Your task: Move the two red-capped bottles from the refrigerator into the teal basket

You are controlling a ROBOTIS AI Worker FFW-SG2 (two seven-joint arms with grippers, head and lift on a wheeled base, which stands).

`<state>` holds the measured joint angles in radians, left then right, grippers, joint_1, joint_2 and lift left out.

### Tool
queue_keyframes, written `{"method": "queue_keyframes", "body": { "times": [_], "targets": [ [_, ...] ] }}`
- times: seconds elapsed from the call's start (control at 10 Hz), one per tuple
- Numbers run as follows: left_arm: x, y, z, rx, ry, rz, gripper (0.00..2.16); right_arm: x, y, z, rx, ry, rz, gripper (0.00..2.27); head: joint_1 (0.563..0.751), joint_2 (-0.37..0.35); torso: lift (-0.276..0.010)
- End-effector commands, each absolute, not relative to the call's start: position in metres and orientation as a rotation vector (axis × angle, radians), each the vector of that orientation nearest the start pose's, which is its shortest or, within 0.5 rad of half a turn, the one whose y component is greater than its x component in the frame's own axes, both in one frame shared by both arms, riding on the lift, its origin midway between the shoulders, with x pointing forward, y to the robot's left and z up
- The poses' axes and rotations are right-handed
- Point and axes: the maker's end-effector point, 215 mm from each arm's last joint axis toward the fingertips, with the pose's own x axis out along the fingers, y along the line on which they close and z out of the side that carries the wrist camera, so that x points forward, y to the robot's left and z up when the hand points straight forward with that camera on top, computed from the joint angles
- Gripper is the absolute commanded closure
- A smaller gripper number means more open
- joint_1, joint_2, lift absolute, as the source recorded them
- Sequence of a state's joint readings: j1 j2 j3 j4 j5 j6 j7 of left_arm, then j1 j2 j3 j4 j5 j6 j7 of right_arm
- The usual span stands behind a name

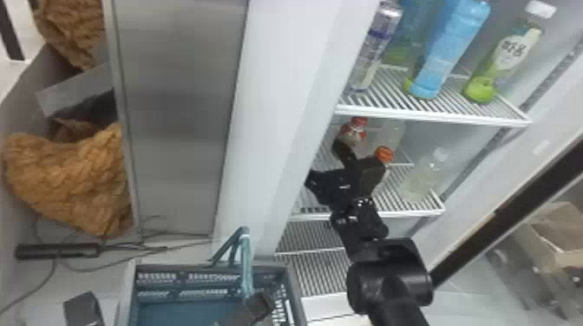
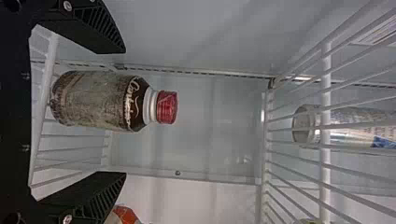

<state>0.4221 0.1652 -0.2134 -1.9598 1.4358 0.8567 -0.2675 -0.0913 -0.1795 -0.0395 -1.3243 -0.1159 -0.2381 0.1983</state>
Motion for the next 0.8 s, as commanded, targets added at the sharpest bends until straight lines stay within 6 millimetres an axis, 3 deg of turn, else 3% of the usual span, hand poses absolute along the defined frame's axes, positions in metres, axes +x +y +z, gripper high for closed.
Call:
{"method": "queue_keyframes", "body": {
  "times": [0.0, 0.3, 0.7],
  "targets": [
    [0.286, -0.066, -0.343, -1.356, 0.784, -0.968, 1.15, 0.618, -0.289, -0.345, -0.072, -0.074, 0.124, 0.07, 0.695, -0.350, -0.224],
    [0.287, -0.066, -0.342, -1.355, 0.783, -0.969, 1.15, 0.625, -0.289, -0.356, -0.050, -0.050, 0.118, 0.06, 0.695, -0.350, -0.224],
    [0.287, -0.067, -0.341, -1.357, 0.782, -0.972, 1.15, 0.641, -0.276, -0.353, -0.051, -0.044, 0.139, 0.04, 0.695, -0.350, -0.224]
  ]
}}
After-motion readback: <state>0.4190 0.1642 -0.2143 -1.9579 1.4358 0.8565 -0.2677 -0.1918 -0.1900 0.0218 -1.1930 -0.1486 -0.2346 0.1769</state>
